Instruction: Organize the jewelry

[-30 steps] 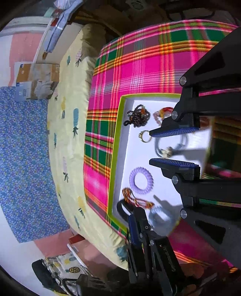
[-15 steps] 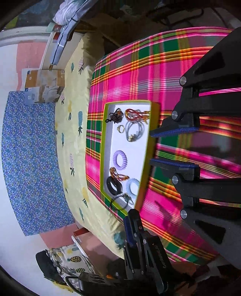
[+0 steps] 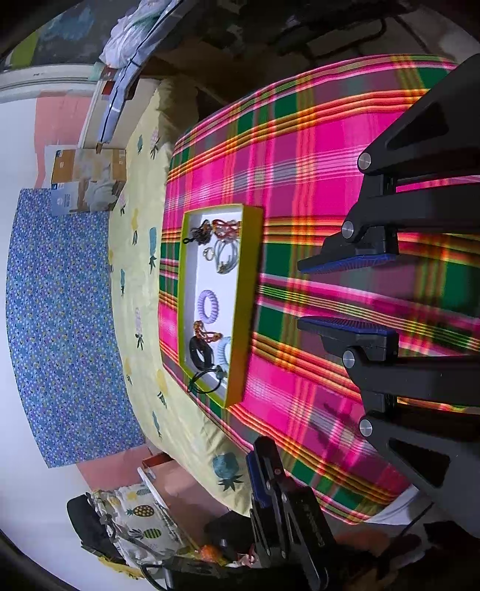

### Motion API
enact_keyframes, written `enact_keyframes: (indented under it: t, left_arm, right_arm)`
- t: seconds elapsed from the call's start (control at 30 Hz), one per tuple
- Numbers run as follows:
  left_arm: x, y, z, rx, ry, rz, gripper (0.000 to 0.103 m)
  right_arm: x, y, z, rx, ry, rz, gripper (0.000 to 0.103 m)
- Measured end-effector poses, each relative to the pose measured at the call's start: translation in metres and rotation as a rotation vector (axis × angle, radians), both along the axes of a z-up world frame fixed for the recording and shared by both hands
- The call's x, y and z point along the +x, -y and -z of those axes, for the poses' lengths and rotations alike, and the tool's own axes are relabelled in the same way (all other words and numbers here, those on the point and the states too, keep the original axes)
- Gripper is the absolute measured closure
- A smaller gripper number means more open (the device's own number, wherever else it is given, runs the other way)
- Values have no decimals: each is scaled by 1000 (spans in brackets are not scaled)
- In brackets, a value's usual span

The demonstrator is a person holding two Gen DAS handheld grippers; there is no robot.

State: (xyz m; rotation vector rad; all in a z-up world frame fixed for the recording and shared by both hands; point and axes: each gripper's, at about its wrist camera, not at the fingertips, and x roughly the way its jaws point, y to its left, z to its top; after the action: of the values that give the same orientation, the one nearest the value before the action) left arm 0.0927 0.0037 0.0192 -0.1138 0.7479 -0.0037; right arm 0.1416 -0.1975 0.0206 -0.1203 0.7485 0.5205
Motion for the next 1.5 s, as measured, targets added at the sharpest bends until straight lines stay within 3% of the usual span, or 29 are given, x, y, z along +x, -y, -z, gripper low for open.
enact_keyframes:
  t: [1.5]
  left_arm:
    - [3, 1, 22, -1, -50, -23, 73]
  right_arm:
    - [4, -7, 21, -52, -44, -2, 79]
